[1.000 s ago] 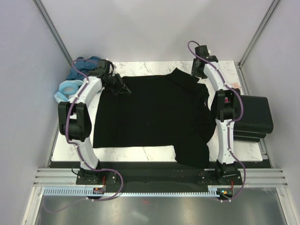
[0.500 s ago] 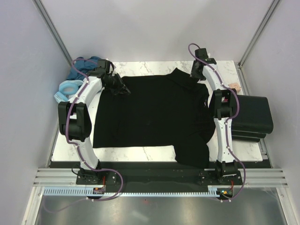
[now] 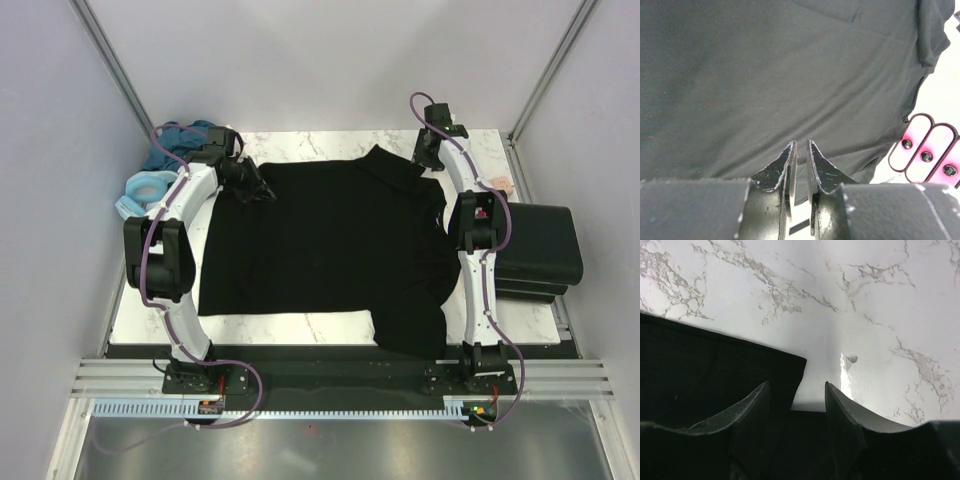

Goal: Fold and stack the t-shirts

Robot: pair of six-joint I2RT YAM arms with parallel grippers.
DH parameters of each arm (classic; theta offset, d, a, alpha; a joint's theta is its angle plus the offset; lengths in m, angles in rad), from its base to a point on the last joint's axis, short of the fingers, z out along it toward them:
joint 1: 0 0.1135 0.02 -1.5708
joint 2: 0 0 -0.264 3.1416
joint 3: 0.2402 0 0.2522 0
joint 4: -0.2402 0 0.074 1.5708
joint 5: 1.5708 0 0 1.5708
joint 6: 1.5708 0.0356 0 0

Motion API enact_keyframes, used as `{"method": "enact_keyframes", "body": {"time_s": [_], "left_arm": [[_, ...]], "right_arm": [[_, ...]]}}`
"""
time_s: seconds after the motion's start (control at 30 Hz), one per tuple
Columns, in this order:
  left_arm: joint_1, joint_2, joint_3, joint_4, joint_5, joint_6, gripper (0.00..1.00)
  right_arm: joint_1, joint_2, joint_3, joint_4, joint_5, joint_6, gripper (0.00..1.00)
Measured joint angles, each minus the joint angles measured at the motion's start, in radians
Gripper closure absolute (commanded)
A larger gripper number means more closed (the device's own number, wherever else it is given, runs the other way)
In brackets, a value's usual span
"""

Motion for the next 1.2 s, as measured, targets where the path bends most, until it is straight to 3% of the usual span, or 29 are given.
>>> {"method": "enact_keyframes", "body": {"time_s": [0.5,0.77,0.93,1.03,1.2], "left_arm": [[0.000,-0.002,0.000,-0.014,-0.044,0.000,0.81],[0.000,-0.002,0.000,-0.027,-0.059,0.000,0.81],[0.000,-0.002,0.000,-0.031,-0.070,0.001,0.81],[0.000,-0.002,0.000,-0.031,-0.075,0.001,0.82],[0.000,-0.002,0.000,-0.032,-0.081,0.001,0.82]], "right_arm": [[0.000,0.042,0.031,-0.023,-0.053,-0.019,0.45],[0.000,0.055,0.051,-0.002,-0.053,-0.018,0.60],[0.000,0.060,0.052,0.005,-0.072,-0.022,0.59],[0.000,0.060,0.052,0.006,-0.079,-0.029,0.64],[0.005,0.062,0.052,0.006,-0.080,-0.045,0.90]]}}
